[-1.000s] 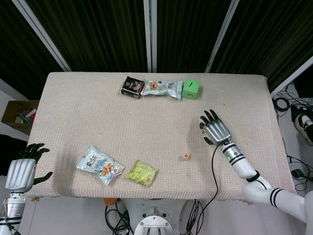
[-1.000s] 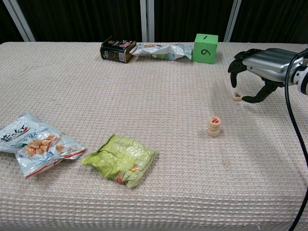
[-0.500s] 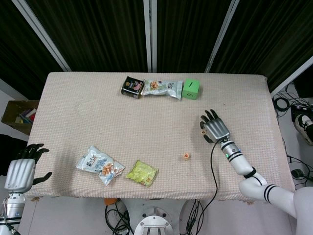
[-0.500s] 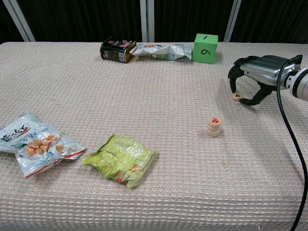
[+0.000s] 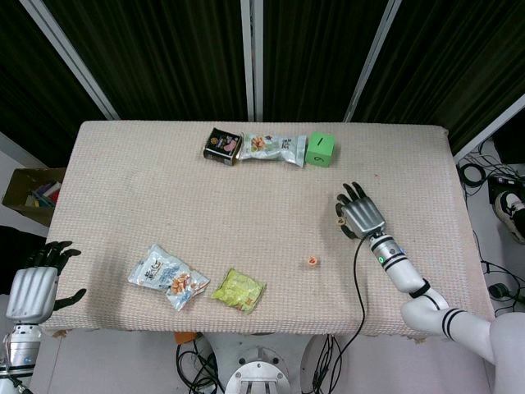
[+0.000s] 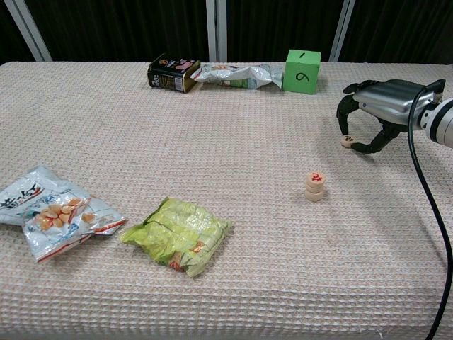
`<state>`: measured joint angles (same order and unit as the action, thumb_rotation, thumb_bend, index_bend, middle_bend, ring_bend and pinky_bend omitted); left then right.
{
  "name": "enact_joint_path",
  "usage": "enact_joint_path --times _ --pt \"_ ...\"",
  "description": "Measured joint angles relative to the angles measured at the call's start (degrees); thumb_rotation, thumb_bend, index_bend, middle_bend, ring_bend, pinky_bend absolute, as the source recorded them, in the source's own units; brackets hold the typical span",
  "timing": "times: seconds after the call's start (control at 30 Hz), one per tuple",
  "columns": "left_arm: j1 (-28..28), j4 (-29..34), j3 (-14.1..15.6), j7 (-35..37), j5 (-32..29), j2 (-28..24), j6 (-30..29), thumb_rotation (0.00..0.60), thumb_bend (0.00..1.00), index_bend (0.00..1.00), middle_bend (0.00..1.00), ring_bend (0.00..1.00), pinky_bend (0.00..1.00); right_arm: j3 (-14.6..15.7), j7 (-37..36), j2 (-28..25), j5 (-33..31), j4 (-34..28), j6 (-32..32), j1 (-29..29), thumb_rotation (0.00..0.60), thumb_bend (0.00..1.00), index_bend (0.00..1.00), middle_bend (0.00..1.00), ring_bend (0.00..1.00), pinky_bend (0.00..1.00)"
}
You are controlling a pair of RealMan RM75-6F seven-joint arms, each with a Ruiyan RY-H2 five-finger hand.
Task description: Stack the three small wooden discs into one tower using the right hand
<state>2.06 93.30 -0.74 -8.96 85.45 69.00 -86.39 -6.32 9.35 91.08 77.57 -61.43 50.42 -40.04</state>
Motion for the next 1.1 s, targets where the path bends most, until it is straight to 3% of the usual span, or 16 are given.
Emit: enact_joint_path --times 0.23,0.47,0.6,1.1 --pt "0.1 0.1 -0.1 -0.1 0.1 0.0 0.0 0.600 0.10 0.30 0.20 0.14 0.22 1.1 -1.3 -6.3 4.3 -10.0 5.0 1.6 0.600 0.37 0.55 0.25 0.00 0.00" --pt "0.4 0.4 -0.1 -0.5 0.4 0.3 0.2 0.600 0.10 0.30 0.20 0.14 0.22 5.3 -0.3 -13.2 12.5 -22.3 8.4 2.7 0.600 0.37 0.54 0.25 0.00 0.00" --pt "0.3 0.4 0.0 -0.6 0.5 0.2 0.0 0.600 0.10 0.30 0.20 0.14 0.22 6.7 1.1 -12.6 14.6 -23.6 8.1 2.5 0.600 0.37 0.54 0.25 0.00 0.00" --pt "0.0 -0.1 0.1 0.0 0.3 0.4 0.0 0.600 0.10 0.30 0.20 0.14 0.22 6.8 4.8 -10.1 15.5 -23.1 6.5 1.3 0.600 0.36 0.50 0.23 0.00 0.00"
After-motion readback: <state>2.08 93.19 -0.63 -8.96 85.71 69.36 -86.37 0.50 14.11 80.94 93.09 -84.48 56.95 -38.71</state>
